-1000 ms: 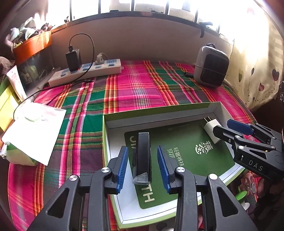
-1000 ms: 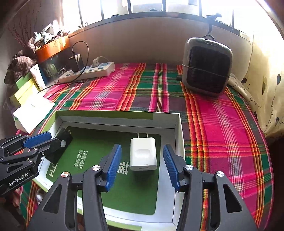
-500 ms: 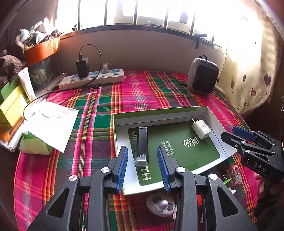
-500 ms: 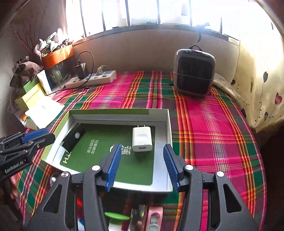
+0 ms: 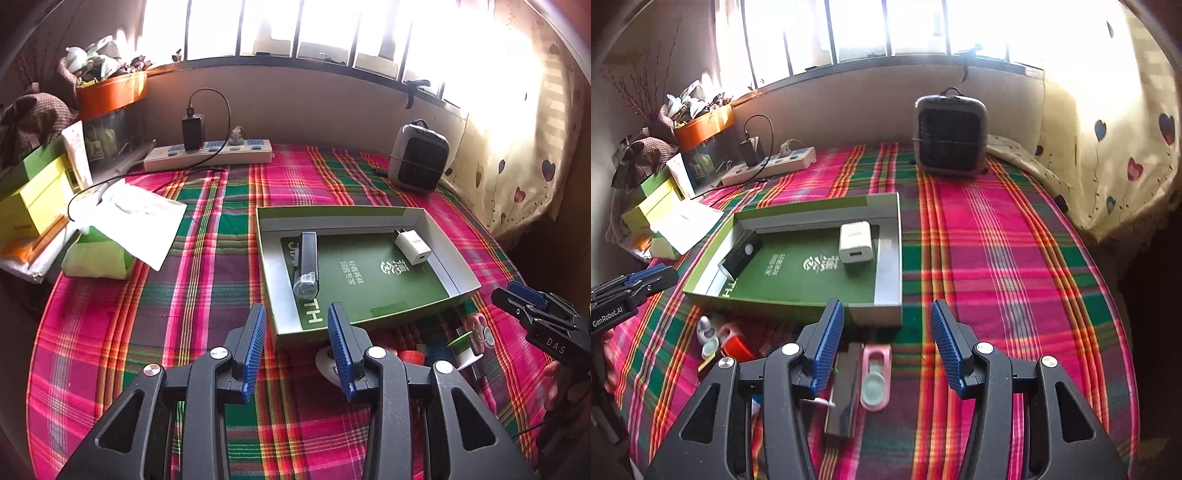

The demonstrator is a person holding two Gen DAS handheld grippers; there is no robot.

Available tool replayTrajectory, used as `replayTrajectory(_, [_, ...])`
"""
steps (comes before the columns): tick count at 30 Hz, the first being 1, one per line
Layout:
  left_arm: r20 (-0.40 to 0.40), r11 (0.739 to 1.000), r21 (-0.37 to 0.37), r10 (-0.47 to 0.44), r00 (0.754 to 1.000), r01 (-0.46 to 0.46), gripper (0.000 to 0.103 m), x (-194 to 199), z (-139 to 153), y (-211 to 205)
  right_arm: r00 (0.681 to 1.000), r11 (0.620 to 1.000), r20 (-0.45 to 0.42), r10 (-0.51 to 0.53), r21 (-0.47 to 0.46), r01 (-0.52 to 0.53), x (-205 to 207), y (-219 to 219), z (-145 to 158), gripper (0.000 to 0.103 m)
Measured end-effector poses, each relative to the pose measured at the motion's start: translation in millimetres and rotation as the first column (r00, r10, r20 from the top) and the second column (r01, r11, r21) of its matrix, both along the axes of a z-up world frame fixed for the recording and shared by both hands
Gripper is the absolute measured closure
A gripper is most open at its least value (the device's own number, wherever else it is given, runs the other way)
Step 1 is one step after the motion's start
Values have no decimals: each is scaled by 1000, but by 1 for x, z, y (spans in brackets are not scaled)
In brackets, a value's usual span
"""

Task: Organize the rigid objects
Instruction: 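Grasp the pink-and-white case with the right gripper while the left returns to the items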

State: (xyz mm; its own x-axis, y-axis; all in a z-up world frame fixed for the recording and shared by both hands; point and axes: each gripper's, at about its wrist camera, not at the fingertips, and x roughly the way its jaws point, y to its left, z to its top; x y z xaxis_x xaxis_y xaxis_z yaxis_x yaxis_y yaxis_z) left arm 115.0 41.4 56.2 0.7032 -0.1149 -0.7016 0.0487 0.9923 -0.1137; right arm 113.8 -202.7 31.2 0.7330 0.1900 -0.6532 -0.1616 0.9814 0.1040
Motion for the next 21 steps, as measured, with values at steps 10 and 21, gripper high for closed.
replayTrajectory(10, [-36,998,-59,4,999,-6,69,-18,-16,13,998,999,-51,-32,-4,31,-14,-12,-24,53])
replayTrajectory(21, [-71,995,-94,-18,997,12,69,-23,-30,12,996,1000,-89,-3,-10,3,-11,1,-35,53])
